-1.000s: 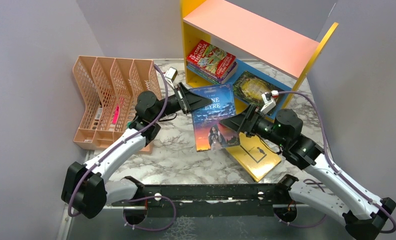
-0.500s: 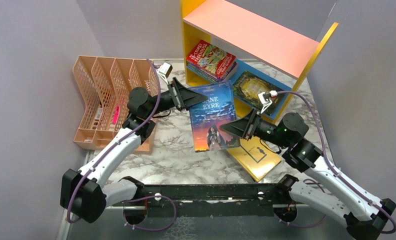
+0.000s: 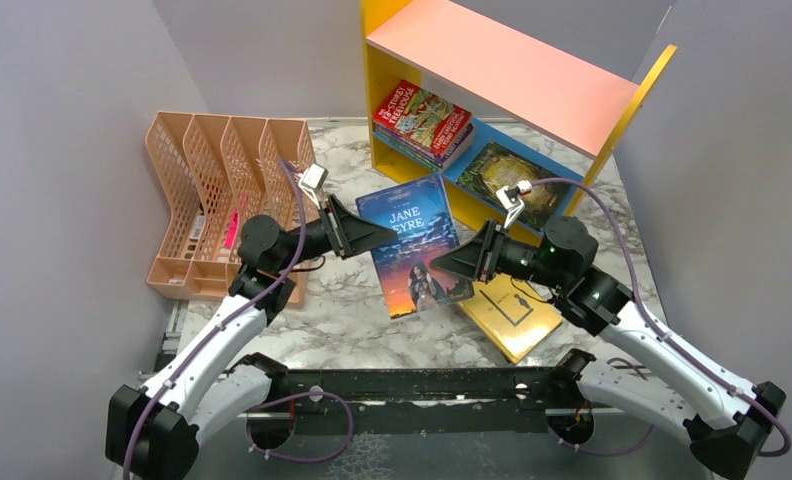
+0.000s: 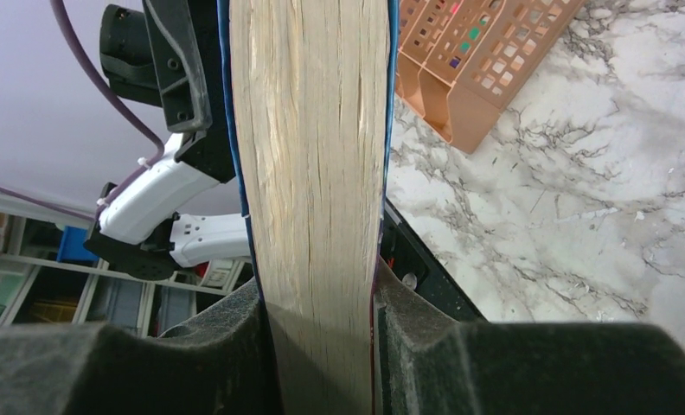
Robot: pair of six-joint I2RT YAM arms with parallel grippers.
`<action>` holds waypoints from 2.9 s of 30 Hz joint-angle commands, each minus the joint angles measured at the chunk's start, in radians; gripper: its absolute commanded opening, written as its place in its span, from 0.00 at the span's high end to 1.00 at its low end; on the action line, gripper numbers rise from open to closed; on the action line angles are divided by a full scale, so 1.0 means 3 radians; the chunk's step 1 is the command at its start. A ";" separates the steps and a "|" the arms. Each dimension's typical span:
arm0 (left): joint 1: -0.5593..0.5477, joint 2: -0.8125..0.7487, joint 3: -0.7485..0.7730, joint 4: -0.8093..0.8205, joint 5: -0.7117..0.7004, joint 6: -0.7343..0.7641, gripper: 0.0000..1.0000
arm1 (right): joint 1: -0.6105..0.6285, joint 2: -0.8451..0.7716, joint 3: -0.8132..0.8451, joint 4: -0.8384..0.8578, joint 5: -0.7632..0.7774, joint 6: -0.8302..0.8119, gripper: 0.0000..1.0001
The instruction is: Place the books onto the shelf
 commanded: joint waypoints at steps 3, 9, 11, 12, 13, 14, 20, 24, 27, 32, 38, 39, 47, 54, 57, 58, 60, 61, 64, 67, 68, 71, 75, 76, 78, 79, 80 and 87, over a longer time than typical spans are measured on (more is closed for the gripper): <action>-0.0009 -0.0318 -0.0221 0.0189 0.0055 0.0101 0.45 | -0.0025 0.0102 0.0179 0.0560 0.0101 0.0119 0.99; -0.0044 -0.0448 -0.0485 0.0187 -0.0066 0.0069 0.57 | -0.0022 0.0225 0.0175 0.0683 0.0196 0.0235 0.99; -0.0049 -0.0508 -0.0540 0.0189 -0.0101 0.0066 0.62 | -0.0022 0.0286 0.0167 0.0743 0.0197 0.0264 0.99; -0.0047 -0.0536 -0.0557 0.0187 -0.0125 0.0066 0.69 | -0.0024 0.0317 0.0173 0.0760 0.0198 0.0266 0.99; -0.0049 -0.0556 -0.0569 0.0187 -0.0150 0.0070 0.81 | -0.0025 0.0347 0.0185 0.0765 0.0197 0.0255 0.99; -0.0047 -0.0577 -0.0581 0.0184 -0.0191 0.0076 0.95 | -0.0025 0.0366 0.0200 0.0754 0.0194 0.0227 0.99; -0.0044 -0.0623 -0.0589 0.0007 -0.0581 0.0097 1.00 | -0.0022 0.0308 0.0452 0.0144 0.0520 -0.0269 0.43; -0.0045 -0.0611 -0.0577 -0.0160 -0.0916 0.0112 1.00 | -0.0024 0.0120 0.0631 -0.0343 0.0878 -0.0736 0.28; -0.0045 -0.0527 -0.0472 -0.0230 -0.1077 0.0171 1.00 | -0.0022 -0.0056 0.0745 -0.0608 0.1064 -0.1062 0.25; -0.0125 -0.0170 -0.0082 -0.0242 -0.1356 0.0252 1.00 | -0.0020 -0.0363 0.0867 -0.0672 0.0971 -0.1430 0.24; -0.0418 0.0332 0.0529 -0.0238 -0.2002 0.0356 1.00 | -0.0021 -0.0556 0.0981 -0.0579 0.0711 -0.1522 0.24; -0.0520 0.0420 0.0628 -0.0238 -0.2132 0.0382 1.00 | -0.0020 -0.0579 0.0997 -0.0564 0.0682 -0.1528 0.24; -0.1065 0.1227 0.1384 -0.0177 -0.3096 0.0309 1.00 | -0.0019 -0.0741 0.1159 -0.0472 0.0694 -0.1420 0.24; -0.1336 0.2002 0.2123 0.0193 -0.3613 0.0280 1.00 | -0.0020 -0.0817 0.1316 -0.0601 0.0723 -0.1340 0.24; -0.1444 0.2316 0.2411 0.0288 -0.3867 0.0248 1.00 | -0.0020 -0.0872 0.1335 -0.0619 0.0767 -0.1310 0.24; -0.1463 0.2429 0.2495 0.0339 -0.3917 0.0228 1.00 | -0.0021 -0.0887 0.1342 -0.0627 0.0784 -0.1306 0.24; -0.1491 0.2658 0.2666 0.0432 -0.3925 0.0149 1.00 | -0.0020 -0.0898 0.1374 -0.0665 0.0813 -0.1301 0.24; -0.1504 0.2772 0.2771 0.0491 -0.3911 0.0124 1.00 | -0.0021 -0.0898 0.1401 -0.0697 0.0827 -0.1306 0.24; -0.1547 0.3090 0.3104 0.0543 -0.3909 0.0107 1.00 | -0.0019 -0.0881 0.1482 -0.0803 0.0854 -0.1318 0.24; -0.1602 0.3382 0.3358 0.0566 -0.4060 0.0142 1.00 | -0.0020 -0.0880 0.1521 -0.0854 0.0881 -0.1326 0.24; -0.1615 0.3476 0.3439 0.0569 -0.4094 0.0147 1.00 | -0.0020 -0.0879 0.1524 -0.0867 0.0871 -0.1323 0.24; -0.1618 0.3696 0.3562 0.0575 -0.4084 0.0031 1.00 | -0.0021 -0.0875 0.1517 -0.0893 0.0842 -0.1308 0.24; -0.1656 0.3829 0.3515 0.0580 -0.4141 -0.0090 1.00 | -0.0020 -0.0890 0.1468 -0.0921 0.0857 -0.1273 0.24; -0.1665 0.3852 0.3494 0.0580 -0.4149 -0.0136 1.00 | -0.0020 -0.0895 0.1454 -0.0922 0.0868 -0.1263 0.24; -0.1675 0.3908 0.3449 0.0595 -0.4126 -0.0226 1.00 | -0.0020 -0.0909 0.1429 -0.0925 0.0888 -0.1247 0.24; -0.1680 0.3929 0.3422 0.0602 -0.4116 -0.0260 1.00 | -0.0021 -0.0910 0.1420 -0.0923 0.0895 -0.1241 0.24; -0.1684 0.3937 0.3384 0.0609 -0.4116 -0.0291 1.00 | -0.0019 -0.0909 0.1409 -0.0922 0.0900 -0.1236 0.24; -0.1715 0.3852 0.3067 0.0672 -0.4139 -0.0385 1.00 | -0.0020 -0.0899 0.1343 -0.0973 0.0953 -0.1210 0.24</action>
